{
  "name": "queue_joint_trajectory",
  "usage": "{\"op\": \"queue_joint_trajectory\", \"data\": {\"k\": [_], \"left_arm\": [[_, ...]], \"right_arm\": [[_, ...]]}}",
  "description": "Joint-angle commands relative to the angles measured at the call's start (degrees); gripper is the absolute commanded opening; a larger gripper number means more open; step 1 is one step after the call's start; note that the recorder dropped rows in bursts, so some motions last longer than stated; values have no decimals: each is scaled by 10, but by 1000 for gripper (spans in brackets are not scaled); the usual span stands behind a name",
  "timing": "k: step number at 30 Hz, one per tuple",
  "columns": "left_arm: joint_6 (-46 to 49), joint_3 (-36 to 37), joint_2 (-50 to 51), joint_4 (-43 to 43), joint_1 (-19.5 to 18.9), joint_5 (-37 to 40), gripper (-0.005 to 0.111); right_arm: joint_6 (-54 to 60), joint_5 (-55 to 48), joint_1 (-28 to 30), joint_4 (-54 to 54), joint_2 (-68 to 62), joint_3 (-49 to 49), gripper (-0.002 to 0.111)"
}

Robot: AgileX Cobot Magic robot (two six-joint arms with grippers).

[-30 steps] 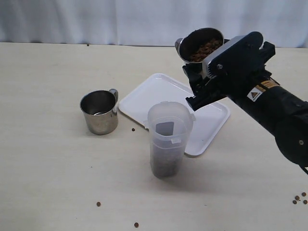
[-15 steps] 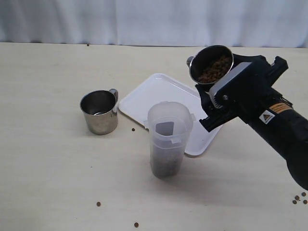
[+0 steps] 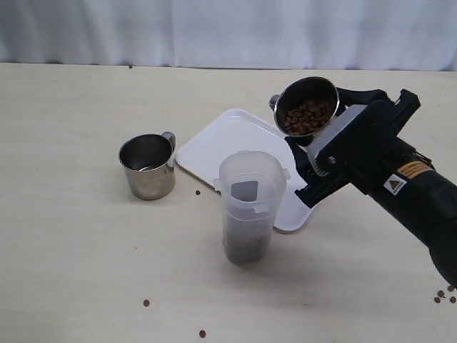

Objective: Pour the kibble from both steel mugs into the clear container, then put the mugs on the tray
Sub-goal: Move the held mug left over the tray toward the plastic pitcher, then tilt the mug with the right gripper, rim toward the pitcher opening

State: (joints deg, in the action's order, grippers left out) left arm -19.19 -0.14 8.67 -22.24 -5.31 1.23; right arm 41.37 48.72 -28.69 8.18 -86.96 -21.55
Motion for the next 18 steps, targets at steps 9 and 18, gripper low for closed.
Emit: {"op": "queue_joint_trajectory", "data": {"k": [9, 18], "left_arm": [[-2, 1, -4, 1, -1, -3, 0], [-2, 1, -4, 1, -1, -3, 0]], "right_arm": [[61, -26, -1, -25, 48, 3, 5], [90, -150, -1, -27, 154, 3, 5]]}}
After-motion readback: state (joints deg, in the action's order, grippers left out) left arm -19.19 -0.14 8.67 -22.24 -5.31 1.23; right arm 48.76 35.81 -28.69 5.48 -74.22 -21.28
